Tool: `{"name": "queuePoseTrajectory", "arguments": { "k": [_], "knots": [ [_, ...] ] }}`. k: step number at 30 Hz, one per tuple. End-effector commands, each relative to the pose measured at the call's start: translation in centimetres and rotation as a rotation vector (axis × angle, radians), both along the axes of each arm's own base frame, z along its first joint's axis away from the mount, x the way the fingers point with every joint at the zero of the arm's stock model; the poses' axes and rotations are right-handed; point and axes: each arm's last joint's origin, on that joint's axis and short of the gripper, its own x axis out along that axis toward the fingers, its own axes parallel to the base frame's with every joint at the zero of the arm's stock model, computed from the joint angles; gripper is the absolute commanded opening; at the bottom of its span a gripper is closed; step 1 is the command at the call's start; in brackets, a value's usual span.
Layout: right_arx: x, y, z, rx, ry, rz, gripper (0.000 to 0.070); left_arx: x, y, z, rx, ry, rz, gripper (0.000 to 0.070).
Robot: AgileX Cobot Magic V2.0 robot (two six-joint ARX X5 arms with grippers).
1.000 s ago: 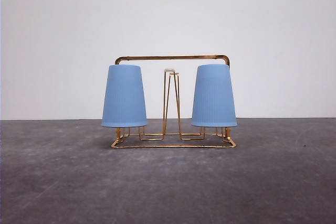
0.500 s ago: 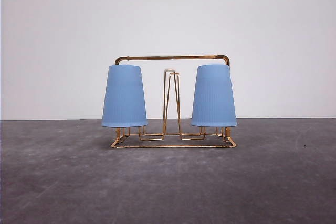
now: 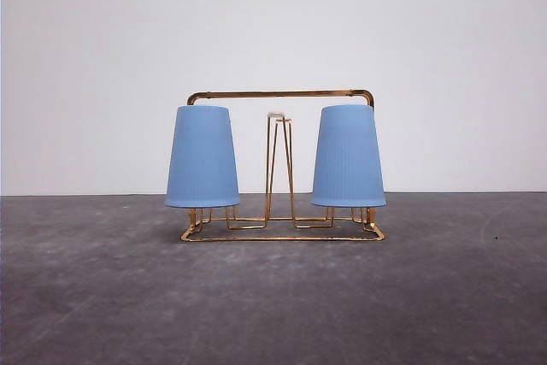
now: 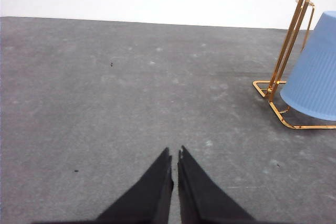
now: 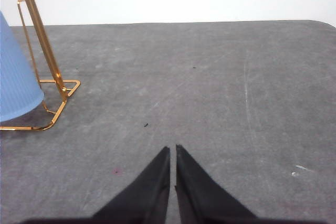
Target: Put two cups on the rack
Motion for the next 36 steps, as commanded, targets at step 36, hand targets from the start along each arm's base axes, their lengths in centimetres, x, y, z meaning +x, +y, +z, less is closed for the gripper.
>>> {"name": "queuePoseTrajectory", "arguments": {
  "k": [36],
  "knots": [
    [0.03, -0.01, 0.03, 0.016, -0.008, -0.004, 0.0019, 0.06, 0.01, -0.52, 0.010, 0.015, 0.002, 0.0000]
  ]
}}
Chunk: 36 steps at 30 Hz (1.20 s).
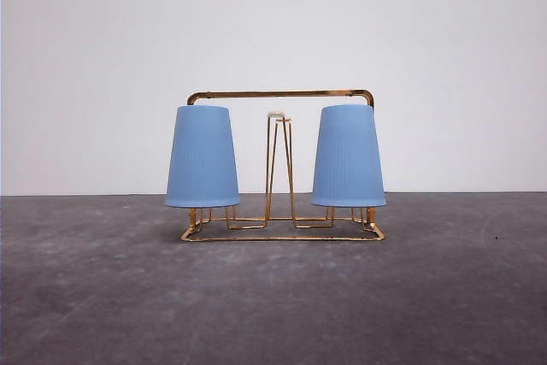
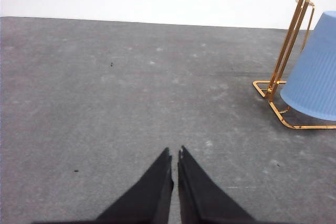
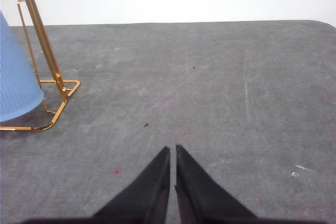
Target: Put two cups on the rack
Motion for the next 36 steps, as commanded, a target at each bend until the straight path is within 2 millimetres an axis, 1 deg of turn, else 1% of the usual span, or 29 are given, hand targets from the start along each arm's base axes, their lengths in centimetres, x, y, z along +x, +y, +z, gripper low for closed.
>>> {"name": "queuePoseTrajectory", "arguments": {
  "k": [1, 36],
  "knots": [
    [0.03, -0.01, 0.03, 0.016, -0.008, -0.004, 0.0019, 0.06, 0.01, -0.52, 0.010, 0.015, 0.001, 0.0000],
    [0.03, -0.01, 0.03, 0.016, -0.008, -0.004, 0.0018, 0.06, 0.01, -0.52, 0.010, 0.015, 0.001, 0.0000]
  ]
}}
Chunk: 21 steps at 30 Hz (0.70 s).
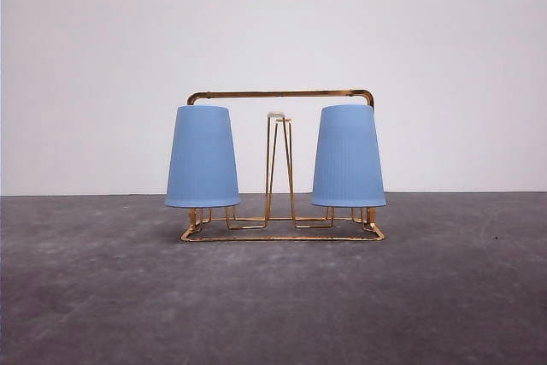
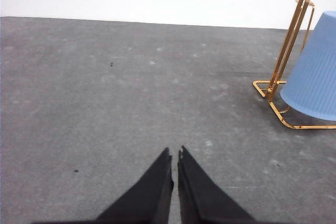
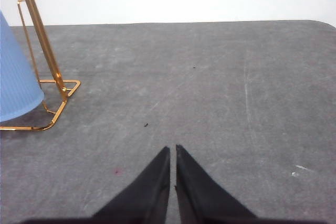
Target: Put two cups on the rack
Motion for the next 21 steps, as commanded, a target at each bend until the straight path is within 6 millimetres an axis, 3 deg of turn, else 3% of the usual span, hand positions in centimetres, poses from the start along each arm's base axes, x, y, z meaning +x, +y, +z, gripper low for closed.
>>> {"name": "queuePoseTrajectory", "arguments": {
  "k": [1, 21],
  "knots": [
    [0.03, -0.01, 0.03, 0.016, -0.008, -0.004, 0.0018, 0.06, 0.01, -0.52, 0.010, 0.015, 0.002, 0.0000],
    [0.03, -0.01, 0.03, 0.016, -0.008, -0.004, 0.0018, 0.06, 0.01, -0.52, 0.010, 0.015, 0.002, 0.0000]
  ]
}}
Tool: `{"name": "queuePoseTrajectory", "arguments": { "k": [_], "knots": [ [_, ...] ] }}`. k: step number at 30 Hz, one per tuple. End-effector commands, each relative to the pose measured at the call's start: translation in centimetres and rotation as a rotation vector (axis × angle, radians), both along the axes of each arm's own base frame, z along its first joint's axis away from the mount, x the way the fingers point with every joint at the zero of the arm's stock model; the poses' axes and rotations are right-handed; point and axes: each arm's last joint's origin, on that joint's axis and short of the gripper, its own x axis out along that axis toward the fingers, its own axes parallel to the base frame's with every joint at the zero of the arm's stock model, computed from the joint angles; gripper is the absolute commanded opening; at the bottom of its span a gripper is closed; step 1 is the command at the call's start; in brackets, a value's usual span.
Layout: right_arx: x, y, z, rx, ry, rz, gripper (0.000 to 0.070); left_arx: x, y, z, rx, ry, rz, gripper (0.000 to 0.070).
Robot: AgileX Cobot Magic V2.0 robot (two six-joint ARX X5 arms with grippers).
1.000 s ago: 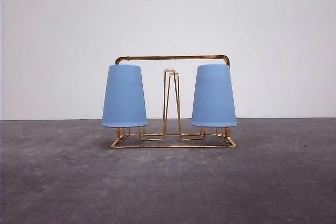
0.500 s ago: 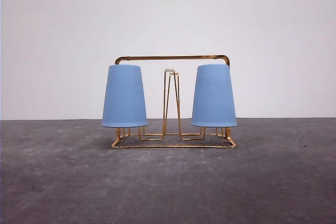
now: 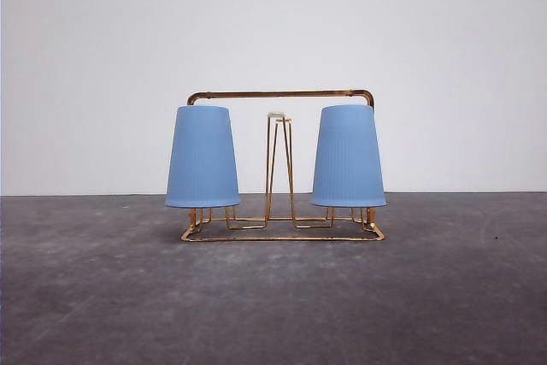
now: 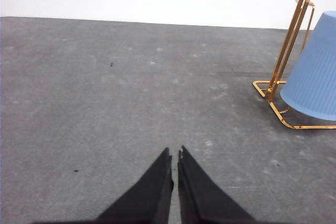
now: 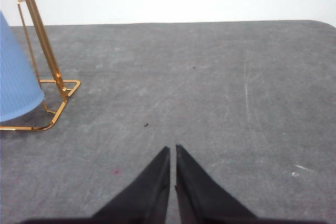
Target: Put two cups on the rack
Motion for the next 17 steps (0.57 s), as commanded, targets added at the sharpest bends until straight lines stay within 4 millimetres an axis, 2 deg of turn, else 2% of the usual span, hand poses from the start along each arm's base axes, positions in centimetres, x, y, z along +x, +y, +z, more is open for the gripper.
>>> {"name": "queuePoseTrajectory", "arguments": {
  "k": [1, 17],
  "knots": [
    [0.03, -0.01, 0.03, 0.016, -0.008, -0.004, 0.0019, 0.06, 0.01, -0.52, 0.010, 0.015, 0.002, 0.0000],
    [0.03, -0.01, 0.03, 0.016, -0.008, -0.004, 0.0019, 0.06, 0.01, -0.52, 0.010, 0.015, 0.002, 0.0000]
  ]
}}
